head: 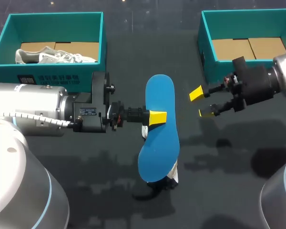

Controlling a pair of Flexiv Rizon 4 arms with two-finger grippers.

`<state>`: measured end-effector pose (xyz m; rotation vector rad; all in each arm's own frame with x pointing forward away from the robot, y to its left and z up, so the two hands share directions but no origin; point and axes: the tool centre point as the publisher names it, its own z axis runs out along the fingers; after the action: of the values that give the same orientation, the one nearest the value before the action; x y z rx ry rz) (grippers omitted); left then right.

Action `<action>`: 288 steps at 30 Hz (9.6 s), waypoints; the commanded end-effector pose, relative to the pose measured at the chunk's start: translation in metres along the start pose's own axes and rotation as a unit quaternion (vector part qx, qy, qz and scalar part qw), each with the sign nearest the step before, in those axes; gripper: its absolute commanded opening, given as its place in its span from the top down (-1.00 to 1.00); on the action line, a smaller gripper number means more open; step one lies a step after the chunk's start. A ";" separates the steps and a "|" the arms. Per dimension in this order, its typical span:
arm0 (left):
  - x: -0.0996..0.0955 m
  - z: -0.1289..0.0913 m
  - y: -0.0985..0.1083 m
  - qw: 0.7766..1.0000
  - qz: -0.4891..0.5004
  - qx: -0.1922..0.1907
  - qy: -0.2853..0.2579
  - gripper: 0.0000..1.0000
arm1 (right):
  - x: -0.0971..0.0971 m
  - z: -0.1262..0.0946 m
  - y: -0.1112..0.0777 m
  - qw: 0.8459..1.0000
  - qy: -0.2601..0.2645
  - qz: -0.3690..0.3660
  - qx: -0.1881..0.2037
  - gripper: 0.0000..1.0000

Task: Take the shoe out of the shoebox, open the shoe tongue, remove and reinsert the insole, then place the shoe into the shoebox

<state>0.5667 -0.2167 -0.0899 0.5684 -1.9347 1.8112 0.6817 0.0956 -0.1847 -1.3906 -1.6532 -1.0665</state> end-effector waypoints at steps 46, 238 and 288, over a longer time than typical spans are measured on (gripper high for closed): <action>-0.043 -0.012 -0.037 0.927 0.375 0.020 0.004 1.00 | 0.016 0.007 0.006 0.990 0.120 0.069 -0.016 -1.00; -0.150 0.018 0.010 0.472 0.880 -0.026 -0.047 -1.00 | 0.013 0.066 0.031 0.988 0.138 0.062 -0.003 1.00; -0.187 -0.044 -0.070 0.384 0.882 -0.273 0.023 -1.00 | 0.000 0.087 0.016 0.982 0.170 0.082 -0.003 1.00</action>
<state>0.7531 -0.1681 -0.1414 -2.7165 -2.7716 1.2575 0.6971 0.1761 -0.2171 -1.2408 -1.2663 -1.1423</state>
